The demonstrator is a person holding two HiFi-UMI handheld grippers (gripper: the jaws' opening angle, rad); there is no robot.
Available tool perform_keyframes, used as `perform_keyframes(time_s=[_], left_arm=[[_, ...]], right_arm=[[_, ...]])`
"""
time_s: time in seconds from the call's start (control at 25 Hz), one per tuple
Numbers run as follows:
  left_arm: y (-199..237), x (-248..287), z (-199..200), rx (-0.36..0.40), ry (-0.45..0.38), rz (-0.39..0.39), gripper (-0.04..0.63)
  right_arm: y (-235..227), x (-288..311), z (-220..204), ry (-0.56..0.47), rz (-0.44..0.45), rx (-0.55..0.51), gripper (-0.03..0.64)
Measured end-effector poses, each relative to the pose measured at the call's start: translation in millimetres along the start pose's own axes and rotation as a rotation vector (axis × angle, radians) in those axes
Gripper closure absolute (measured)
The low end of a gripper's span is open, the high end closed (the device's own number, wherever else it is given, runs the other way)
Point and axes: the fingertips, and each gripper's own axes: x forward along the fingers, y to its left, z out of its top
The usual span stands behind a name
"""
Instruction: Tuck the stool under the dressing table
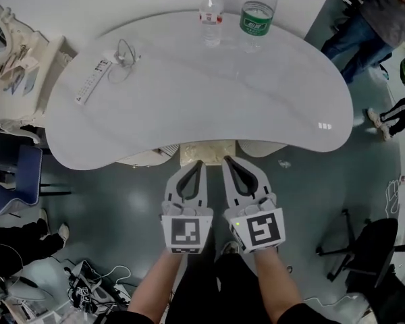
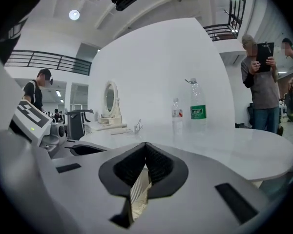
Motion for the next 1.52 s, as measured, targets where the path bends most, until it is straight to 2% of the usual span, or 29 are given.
perform_keyframes(time_s=[0.24,0.52,0.72,0.84,1.16,1.52], left_arm=[[9,-20,50,-0.014,0.001,-0.018,0.591],[10,-41,115,0.002,-0.011,-0.091,0.591],[4,-66,158,0.05,-0.036,-0.176,0.591],[7,-73,184,0.081,-0.066,-0.198,0.59],[-9,-103,232,0.078,-0.135,-0.185,0.59],[-65,-158,258,0.054,-0.189,-0.077,0.591]], right_arm=[[3,-9,47,0.035,-0.022,0.025,0.611],[13,-17,118,0.029,-0.034,0.007,0.611],[22,-32,168,0.004,-0.047,0.005,0.611],[20,-39,195,-0.023,-0.075,0.003,0.611],[23,-83,240,-0.1,-0.087,-0.023,0.611],[18,-166,244,-0.126,-0.019,-0.037,0.611]])
